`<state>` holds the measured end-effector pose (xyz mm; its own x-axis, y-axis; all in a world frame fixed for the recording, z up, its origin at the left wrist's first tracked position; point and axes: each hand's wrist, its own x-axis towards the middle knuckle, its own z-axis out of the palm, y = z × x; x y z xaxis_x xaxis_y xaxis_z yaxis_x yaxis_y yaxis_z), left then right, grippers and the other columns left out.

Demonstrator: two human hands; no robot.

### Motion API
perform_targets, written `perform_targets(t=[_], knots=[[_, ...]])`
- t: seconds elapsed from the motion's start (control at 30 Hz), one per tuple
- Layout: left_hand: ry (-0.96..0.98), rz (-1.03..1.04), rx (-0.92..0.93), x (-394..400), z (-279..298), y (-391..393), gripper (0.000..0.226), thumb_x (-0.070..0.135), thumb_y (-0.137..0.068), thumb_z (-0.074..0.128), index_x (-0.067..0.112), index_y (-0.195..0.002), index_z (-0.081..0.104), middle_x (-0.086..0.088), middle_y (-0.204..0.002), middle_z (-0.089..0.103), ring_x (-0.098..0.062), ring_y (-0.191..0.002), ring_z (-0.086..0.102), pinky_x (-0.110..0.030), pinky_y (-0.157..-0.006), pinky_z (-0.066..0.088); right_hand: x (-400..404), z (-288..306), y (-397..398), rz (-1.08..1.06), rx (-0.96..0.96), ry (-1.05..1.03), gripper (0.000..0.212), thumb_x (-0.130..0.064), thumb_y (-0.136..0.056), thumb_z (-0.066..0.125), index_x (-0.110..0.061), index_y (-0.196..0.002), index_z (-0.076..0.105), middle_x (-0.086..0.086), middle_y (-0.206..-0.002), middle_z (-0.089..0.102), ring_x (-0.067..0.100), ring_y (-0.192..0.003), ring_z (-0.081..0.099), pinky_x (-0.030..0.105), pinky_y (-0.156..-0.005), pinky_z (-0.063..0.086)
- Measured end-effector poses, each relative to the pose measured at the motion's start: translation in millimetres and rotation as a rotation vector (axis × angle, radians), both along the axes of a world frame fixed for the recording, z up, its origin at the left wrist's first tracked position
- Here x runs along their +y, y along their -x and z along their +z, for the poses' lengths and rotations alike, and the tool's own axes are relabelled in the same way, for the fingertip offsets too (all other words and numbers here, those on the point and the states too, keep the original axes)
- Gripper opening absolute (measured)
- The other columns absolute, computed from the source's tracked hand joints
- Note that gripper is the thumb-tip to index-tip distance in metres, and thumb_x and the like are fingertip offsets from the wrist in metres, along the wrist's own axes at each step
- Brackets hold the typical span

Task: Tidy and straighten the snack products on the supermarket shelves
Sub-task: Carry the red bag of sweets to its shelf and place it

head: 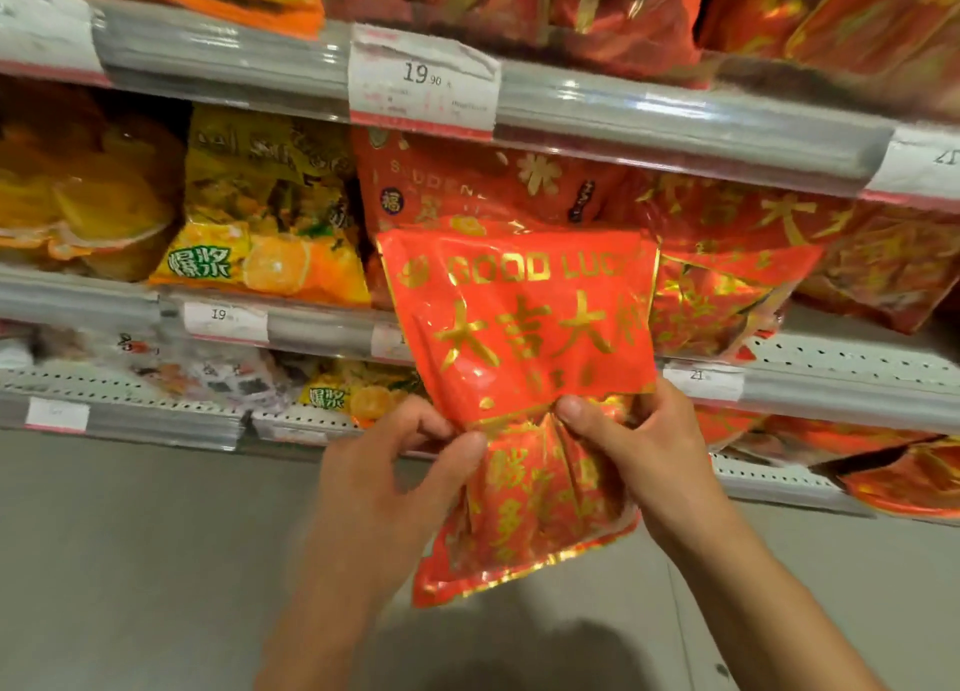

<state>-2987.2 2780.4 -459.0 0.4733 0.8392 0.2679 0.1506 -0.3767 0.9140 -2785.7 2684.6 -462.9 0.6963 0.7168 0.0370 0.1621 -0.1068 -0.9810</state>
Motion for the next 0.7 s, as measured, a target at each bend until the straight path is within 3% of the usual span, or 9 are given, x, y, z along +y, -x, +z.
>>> perform_targets(t=[0.1,0.17,0.23,0.3,0.37,0.5,0.6,0.7], knots=[[-0.098,0.072,0.072,0,0,-8,0.033,0.056,-0.085,0.06,0.026,-0.072,0.058,0.015,-0.062,0.058,-0.001,-0.055,0.052,-0.013,-0.052,0.033,-18,2,-10,0.011,-0.062,-0.01,0.055,-0.049,-0.062,0.092,-0.028,-0.108,0.071,-0.012,-0.106,0.077,0.008,-0.101,0.072,0.039,-0.091,0.057],[-0.107,0.164,0.084,-8,2,-14,0.026,0.052,-0.085,0.065,0.028,-0.076,0.063,0.014,-0.074,0.067,-0.006,-0.067,0.06,-0.011,-0.059,0.04,-29,5,-16,0.012,-0.116,-0.03,0.044,-0.042,-0.065,0.091,-0.03,-0.102,0.072,-0.017,-0.103,0.076,0.002,-0.098,0.071,0.024,-0.085,0.054],[-0.125,0.261,0.078,-15,3,-18,0.009,0.039,-0.085,0.068,0.03,-0.087,0.067,0.012,-0.083,0.07,-0.002,-0.083,0.062,-0.004,-0.073,0.04,-36,8,-24,-0.006,-0.194,-0.027,0.039,-0.042,-0.066,0.088,-0.033,-0.1,0.071,-0.022,-0.1,0.075,-0.002,-0.095,0.069,0.017,-0.082,0.052],[-0.252,0.339,0.124,-20,4,-22,0.016,0.032,-0.089,0.065,0.024,-0.102,0.068,0.01,-0.093,0.068,-0.005,-0.09,0.061,-0.014,-0.084,0.044,-42,10,-33,-0.034,-0.252,-0.041,0.038,-0.044,-0.067,0.086,-0.032,-0.099,0.071,-0.022,-0.098,0.075,-0.002,-0.094,0.069,0.02,-0.081,0.053],[-0.404,0.367,0.175,-21,7,-27,0.024,0.028,-0.092,0.064,0.015,-0.112,0.067,0.002,-0.103,0.064,-0.022,-0.098,0.062,-0.032,-0.089,0.046,-47,12,-45,-0.06,-0.282,-0.06,0.036,-0.043,-0.069,0.086,-0.03,-0.099,0.072,-0.02,-0.096,0.075,0.0,-0.093,0.07,0.024,-0.081,0.053],[-0.724,0.259,0.2,-25,37,-60,0.026,0.015,-0.092,0.064,0.001,-0.113,0.067,-0.015,-0.114,0.064,-0.037,-0.109,0.056,-0.046,-0.098,0.046,-52,17,-79,-0.173,-0.316,-0.127,0.03,-0.042,-0.072,0.086,-0.035,-0.096,0.07,-0.024,-0.092,0.074,-0.001,-0.088,0.07,0.028,-0.08,0.055],[-0.99,0.153,0.169,-34,86,-104,0.029,0.012,-0.091,0.064,0.0,-0.117,0.067,-0.021,-0.127,0.061,-0.042,-0.122,0.054,-0.046,-0.11,0.037,-58,21,-104,-0.192,-0.293,-0.185,0.029,-0.042,-0.071,0.086,-0.034,-0.094,0.071,-0.02,-0.089,0.075,0.002,-0.085,0.07,0.034,-0.079,0.056],[-1.171,0.089,0.25,-47,129,-159,0.052,0.023,-0.092,0.062,0.01,-0.142,0.054,-0.025,-0.151,0.043,-0.051,-0.143,0.032,-0.063,-0.115,0.026,-68,22,-124,-0.123,-0.218,-0.225,0.028,-0.039,-0.069,0.088,-0.033,-0.092,0.071,-0.017,-0.088,0.076,0.003,-0.085,0.07,0.031,-0.079,0.055]])
